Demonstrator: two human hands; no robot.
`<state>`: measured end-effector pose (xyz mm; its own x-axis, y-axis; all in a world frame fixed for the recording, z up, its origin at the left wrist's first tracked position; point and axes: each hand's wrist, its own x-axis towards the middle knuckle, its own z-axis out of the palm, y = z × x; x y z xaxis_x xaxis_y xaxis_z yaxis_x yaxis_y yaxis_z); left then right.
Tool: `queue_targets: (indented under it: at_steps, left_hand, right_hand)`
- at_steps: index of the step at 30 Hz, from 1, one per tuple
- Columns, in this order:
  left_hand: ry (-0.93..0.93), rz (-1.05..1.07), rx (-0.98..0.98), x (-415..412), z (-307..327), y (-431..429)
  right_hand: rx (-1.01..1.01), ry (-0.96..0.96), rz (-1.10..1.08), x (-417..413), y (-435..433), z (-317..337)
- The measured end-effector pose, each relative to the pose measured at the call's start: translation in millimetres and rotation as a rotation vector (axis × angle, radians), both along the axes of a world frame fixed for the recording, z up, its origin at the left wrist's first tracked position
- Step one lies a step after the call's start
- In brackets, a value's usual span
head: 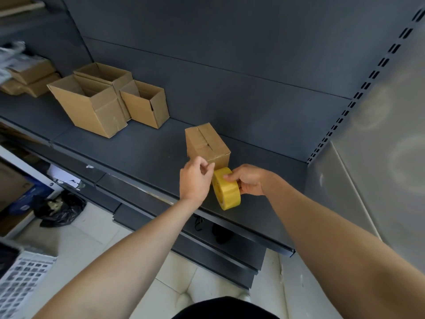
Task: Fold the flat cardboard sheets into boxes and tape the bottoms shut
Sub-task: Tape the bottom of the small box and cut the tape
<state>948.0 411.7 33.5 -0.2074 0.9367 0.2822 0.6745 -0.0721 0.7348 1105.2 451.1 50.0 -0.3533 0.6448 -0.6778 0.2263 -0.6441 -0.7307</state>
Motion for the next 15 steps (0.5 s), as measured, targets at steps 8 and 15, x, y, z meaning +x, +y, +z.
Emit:
queue_targets:
  at_steps: [8, 15]
  left_hand:
    - [-0.918, 0.292, -0.653, 30, -1, 7]
    - [-1.081, 0.391, -0.619, 41, 5, 17]
  right_hand:
    - [0.057, -0.051, -0.091, 6, 6, -3]
    - [0.166, -1.231, 0.183, 70, -7, -30]
